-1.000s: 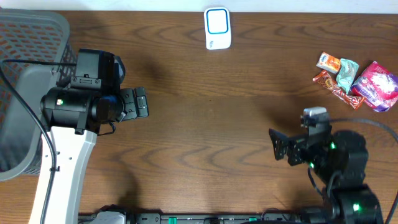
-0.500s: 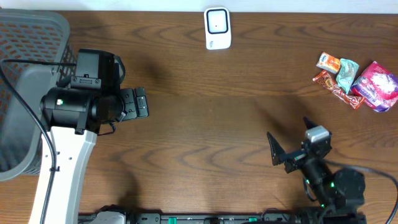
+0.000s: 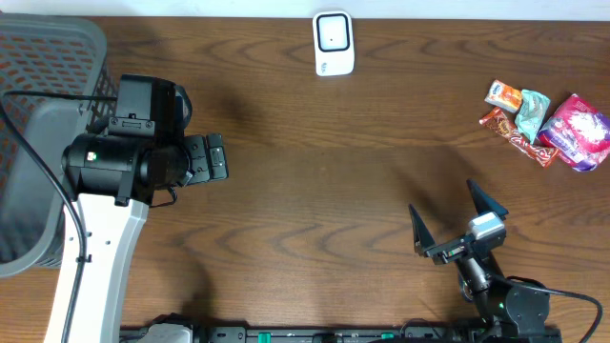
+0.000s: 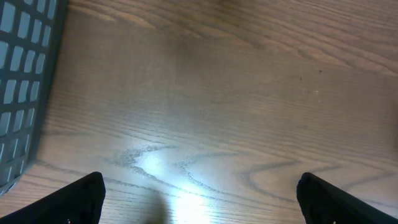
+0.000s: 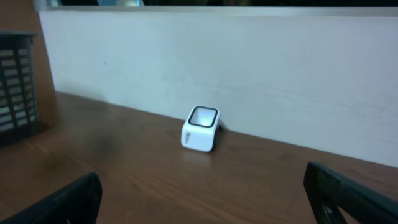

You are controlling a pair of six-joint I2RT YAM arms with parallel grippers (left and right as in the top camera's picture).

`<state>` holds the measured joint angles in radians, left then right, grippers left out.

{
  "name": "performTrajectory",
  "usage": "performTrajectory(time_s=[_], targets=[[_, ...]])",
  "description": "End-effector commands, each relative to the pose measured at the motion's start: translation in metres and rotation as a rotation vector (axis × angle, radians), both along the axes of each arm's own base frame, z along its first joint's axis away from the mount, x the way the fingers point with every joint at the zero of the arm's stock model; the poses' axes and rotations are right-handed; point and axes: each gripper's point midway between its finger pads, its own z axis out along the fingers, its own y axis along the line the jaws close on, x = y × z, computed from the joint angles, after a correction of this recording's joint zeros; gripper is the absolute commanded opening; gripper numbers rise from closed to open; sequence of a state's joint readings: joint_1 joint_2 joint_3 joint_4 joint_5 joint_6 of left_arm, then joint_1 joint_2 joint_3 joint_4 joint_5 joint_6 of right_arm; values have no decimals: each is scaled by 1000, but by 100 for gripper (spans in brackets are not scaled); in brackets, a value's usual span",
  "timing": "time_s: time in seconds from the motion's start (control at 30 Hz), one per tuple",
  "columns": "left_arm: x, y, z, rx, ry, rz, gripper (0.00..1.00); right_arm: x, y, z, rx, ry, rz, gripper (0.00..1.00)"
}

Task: Scan the item barcode

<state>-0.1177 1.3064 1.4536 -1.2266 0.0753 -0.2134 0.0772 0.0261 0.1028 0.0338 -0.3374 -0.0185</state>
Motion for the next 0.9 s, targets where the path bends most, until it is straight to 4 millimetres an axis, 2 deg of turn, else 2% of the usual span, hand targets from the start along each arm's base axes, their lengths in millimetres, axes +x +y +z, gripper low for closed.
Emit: performTrajectory(time_s=[0.0,0.2,0.37,0.6,0.87], targets=[[1,3,1,6,0,14,98,5,-7,-9,53,11,-41,99],[1,3,1,6,0,14,98,13,-22,-23,115,37,-122,99],[1,3,1,6,0,14,98,14,-23,-26,77,35,-134,99],[1,3,1,6,0,14,98,15,-27,-66,25,188,-166,99],[1,3,1,6,0,14,98,16,-27,-65,28,183,-166,99]])
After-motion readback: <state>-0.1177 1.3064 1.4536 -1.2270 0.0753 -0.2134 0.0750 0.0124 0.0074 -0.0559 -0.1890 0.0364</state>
